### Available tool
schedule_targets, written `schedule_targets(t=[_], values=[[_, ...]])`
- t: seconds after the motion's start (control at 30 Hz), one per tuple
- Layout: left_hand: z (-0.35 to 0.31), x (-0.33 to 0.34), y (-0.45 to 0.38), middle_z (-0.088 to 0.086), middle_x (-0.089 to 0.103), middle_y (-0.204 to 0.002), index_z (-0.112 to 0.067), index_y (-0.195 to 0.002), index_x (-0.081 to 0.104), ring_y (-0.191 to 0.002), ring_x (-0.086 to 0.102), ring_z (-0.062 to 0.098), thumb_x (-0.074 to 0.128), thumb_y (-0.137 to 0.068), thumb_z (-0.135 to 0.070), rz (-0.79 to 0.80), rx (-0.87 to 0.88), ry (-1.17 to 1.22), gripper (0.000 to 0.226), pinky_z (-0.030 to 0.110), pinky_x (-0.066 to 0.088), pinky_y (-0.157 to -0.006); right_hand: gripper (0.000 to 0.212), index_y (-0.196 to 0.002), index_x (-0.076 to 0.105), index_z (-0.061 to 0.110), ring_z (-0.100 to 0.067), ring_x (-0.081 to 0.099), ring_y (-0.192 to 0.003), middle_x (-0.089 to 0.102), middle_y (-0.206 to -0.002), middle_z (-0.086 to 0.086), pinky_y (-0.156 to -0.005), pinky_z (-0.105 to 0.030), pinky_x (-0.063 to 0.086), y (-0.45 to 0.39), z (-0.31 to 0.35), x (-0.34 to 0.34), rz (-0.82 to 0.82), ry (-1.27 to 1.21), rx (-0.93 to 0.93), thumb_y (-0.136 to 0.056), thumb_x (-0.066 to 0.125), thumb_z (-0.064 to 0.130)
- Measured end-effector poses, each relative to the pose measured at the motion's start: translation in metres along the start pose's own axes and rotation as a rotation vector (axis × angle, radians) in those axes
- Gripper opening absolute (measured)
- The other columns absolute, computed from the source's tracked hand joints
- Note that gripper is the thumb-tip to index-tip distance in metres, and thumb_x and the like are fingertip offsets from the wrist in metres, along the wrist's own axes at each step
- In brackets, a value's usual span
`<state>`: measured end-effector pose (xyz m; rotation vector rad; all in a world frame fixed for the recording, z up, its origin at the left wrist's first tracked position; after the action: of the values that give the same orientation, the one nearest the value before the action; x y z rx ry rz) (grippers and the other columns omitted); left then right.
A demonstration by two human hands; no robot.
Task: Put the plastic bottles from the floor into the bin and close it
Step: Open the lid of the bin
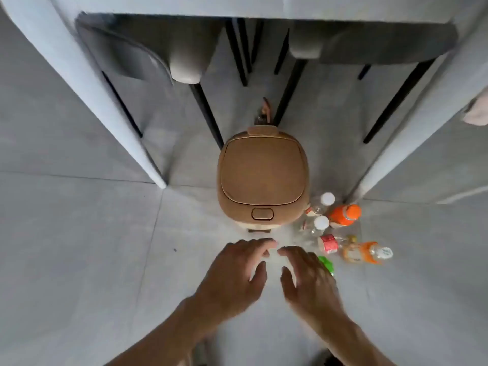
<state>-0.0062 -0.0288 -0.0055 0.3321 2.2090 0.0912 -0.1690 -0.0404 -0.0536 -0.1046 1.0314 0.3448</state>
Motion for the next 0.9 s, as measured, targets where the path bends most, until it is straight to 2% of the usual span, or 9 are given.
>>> schedule_targets(t=[0.07, 0.13, 0.23, 0.33, 0.47, 0.57, 0.67, 0.73, 0.9], values=[[0.025, 0.026, -0.028, -0.004, 0.073, -0.117, -0.019, -0.127, 0.064, -0.107, 0.066, 0.013, 0.060, -0.086, -0.011, -0.108, 0.204, -0.127, 0.042, 0.027, 0.047, -0.099, 0.038, -0.116, 0.063, 0.017, -0.028, 0.064, -0.099, 0.067, -0.120, -0.003, -0.079, -0.041, 0.054, -0.018, -0.021, 0.027, -0.086, 0.100, -0.243, -0.078, 0.059, 0.011], [0.053, 0.039, -0.058, 0.004, 0.072, -0.118, -0.012, -0.124, 0.067, -0.106, 0.067, 0.024, 0.058, -0.086, -0.009, -0.153, 0.369, -0.284, 0.039, 0.040, 0.052, -0.092, 0.034, -0.115, 0.066, 0.012, -0.033, 0.060, -0.106, 0.064, -0.127, -0.010, -0.084, -0.044, 0.050, -0.046, -0.042, 0.043, -0.146, 0.187, -0.408, -0.083, 0.058, 0.010], [0.085, 0.060, -0.083, 0.009, 0.073, -0.115, -0.009, -0.123, 0.067, -0.103, 0.066, 0.027, 0.055, -0.090, -0.018, -0.194, 0.538, -0.485, 0.036, 0.044, 0.052, -0.088, 0.032, -0.119, 0.065, 0.012, -0.033, 0.060, -0.110, 0.063, -0.128, -0.011, -0.089, -0.044, 0.048, -0.067, -0.057, 0.065, -0.254, 0.248, -0.552, -0.088, 0.058, 0.013], [0.107, 0.066, -0.092, 0.010, 0.072, -0.118, -0.009, -0.125, 0.065, -0.105, 0.065, 0.026, 0.058, -0.090, -0.024, -0.315, 0.576, -0.561, 0.038, 0.045, 0.050, -0.091, 0.039, -0.127, 0.063, 0.012, -0.032, 0.060, -0.118, 0.062, -0.133, -0.010, -0.096, -0.044, 0.043, -0.082, -0.068, 0.077, -0.334, 0.290, -0.667, -0.088, 0.058, 0.016], [0.112, 0.085, -0.079, 0.010, 0.064, -0.129, -0.011, -0.137, 0.049, -0.113, 0.059, 0.027, 0.061, -0.087, -0.029, -0.397, 0.587, -0.590, 0.055, 0.045, 0.049, -0.094, 0.040, -0.123, 0.066, 0.011, -0.032, 0.060, -0.118, 0.065, -0.131, -0.009, -0.098, -0.044, 0.042, -0.084, -0.076, 0.082, -0.438, 0.322, -0.749, -0.084, 0.064, 0.015], [0.114, 0.093, -0.069, 0.011, 0.063, -0.131, -0.012, -0.143, 0.041, -0.115, 0.058, 0.029, 0.057, -0.088, -0.030, -0.401, 0.535, -0.657, 0.061, 0.048, 0.047, -0.101, 0.039, -0.123, 0.065, 0.011, -0.031, 0.061, -0.118, 0.066, -0.128, -0.007, -0.099, -0.044, 0.043, -0.082, -0.078, 0.081, -0.449, 0.363, -0.770, -0.084, 0.065, 0.016], [0.115, 0.091, -0.069, 0.011, 0.067, -0.120, -0.011, -0.145, 0.041, -0.109, 0.062, 0.029, 0.059, -0.087, -0.023, -0.410, 0.544, -0.655, 0.062, 0.050, 0.037, -0.112, 0.041, -0.125, 0.060, 0.012, -0.030, 0.059, -0.119, 0.066, -0.127, -0.007, -0.100, -0.043, 0.041, -0.081, -0.076, 0.086, -0.448, 0.356, -0.741, -0.083, 0.063, 0.015], [0.113, 0.095, -0.067, 0.010, 0.069, -0.113, -0.010, -0.144, 0.045, -0.105, 0.064, 0.028, 0.060, -0.086, -0.021, -0.424, 0.534, -0.618, 0.061, 0.050, 0.034, -0.114, 0.040, -0.124, 0.058, 0.012, -0.030, 0.058, -0.119, 0.066, -0.127, -0.008, -0.101, -0.043, 0.040, -0.076, -0.074, 0.086, -0.452, 0.327, -0.734, -0.084, 0.061, 0.016], [0.112, 0.106, -0.064, 0.013, 0.066, -0.126, -0.011, -0.145, 0.041, -0.117, 0.060, 0.031, 0.062, -0.083, -0.027, -0.426, 0.478, -0.668, 0.067, 0.055, 0.032, -0.114, 0.033, -0.122, 0.056, 0.013, -0.030, 0.059, -0.119, 0.065, -0.131, -0.009, -0.098, -0.043, 0.045, -0.074, -0.073, 0.085, -0.444, 0.323, -0.738, -0.090, 0.055, 0.022]])
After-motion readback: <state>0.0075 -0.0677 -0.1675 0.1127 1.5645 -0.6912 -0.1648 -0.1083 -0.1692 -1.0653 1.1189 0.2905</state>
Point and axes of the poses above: each hand's wrist, its own y-axis away from the middle knuckle, its own x-axis out of the palm, z = x × y, the point moved 3 cm from there along -y, towards the middle knuckle
